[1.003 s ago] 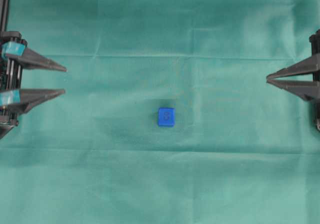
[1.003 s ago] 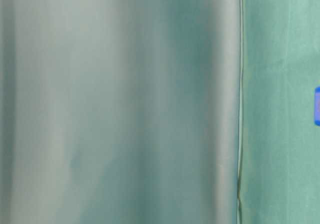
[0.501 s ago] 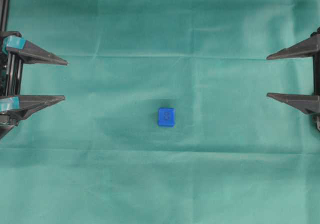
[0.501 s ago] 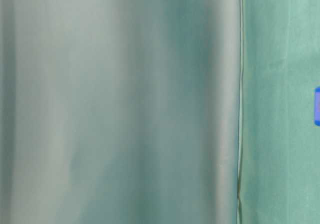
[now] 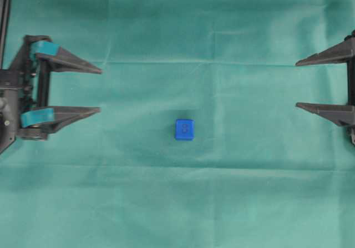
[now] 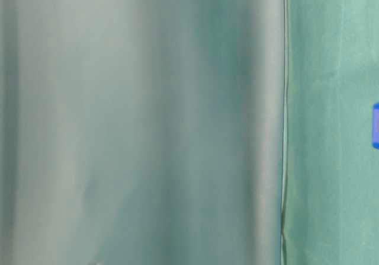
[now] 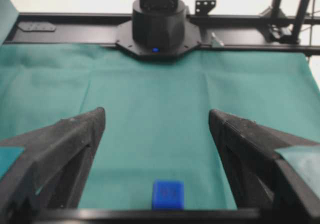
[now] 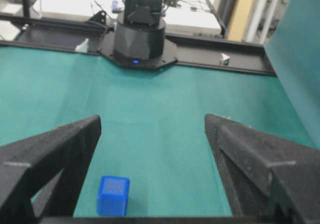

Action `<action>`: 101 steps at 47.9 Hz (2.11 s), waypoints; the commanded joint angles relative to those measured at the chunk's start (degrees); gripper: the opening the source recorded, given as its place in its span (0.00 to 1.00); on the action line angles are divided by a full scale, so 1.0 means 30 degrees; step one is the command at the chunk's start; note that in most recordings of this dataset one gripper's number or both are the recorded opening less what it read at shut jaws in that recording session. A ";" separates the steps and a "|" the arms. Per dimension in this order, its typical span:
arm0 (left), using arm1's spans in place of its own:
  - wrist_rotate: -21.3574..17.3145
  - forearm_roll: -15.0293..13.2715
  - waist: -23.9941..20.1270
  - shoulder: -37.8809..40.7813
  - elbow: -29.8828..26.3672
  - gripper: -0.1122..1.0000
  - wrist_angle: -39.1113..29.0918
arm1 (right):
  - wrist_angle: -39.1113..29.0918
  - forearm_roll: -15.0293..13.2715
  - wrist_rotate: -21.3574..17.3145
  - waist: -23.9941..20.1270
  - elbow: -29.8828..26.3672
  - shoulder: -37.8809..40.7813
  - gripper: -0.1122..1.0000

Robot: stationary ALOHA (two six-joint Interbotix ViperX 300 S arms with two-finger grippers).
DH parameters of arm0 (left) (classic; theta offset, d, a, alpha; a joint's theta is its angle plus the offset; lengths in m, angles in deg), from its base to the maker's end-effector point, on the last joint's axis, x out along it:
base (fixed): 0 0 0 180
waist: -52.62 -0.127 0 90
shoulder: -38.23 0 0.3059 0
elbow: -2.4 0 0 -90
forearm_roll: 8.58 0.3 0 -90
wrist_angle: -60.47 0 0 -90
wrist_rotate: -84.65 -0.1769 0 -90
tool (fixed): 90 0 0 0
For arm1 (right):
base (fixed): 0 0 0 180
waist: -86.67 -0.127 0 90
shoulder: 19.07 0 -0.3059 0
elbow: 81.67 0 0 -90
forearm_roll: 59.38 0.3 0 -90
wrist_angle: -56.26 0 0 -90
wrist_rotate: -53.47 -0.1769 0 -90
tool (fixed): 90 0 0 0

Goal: Handover the blue block to the right arm after grasping it with the left arm, then place it in the designated position.
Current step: 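Open the left gripper and move it right toward the blue cube, then lower the open left gripper around the blue cube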

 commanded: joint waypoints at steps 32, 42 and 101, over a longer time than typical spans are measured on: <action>-0.0088 0.0029 0.0674 0.9463 -0.8760 1.00 0.0059 | 0.0176 -0.0029 0.0000 0.0586 -0.0527 0.0146 0.94; 0.0029 0.0029 0.0381 0.9902 -0.9434 1.00 -0.1201 | 0.0176 0.0000 0.0000 0.0674 -0.0469 0.0322 0.94; 0.0850 0.0029 0.0527 1.3008 -1.5029 1.00 -1.7344 | 0.0029 0.0059 -0.0029 0.0703 -0.0615 0.0762 0.94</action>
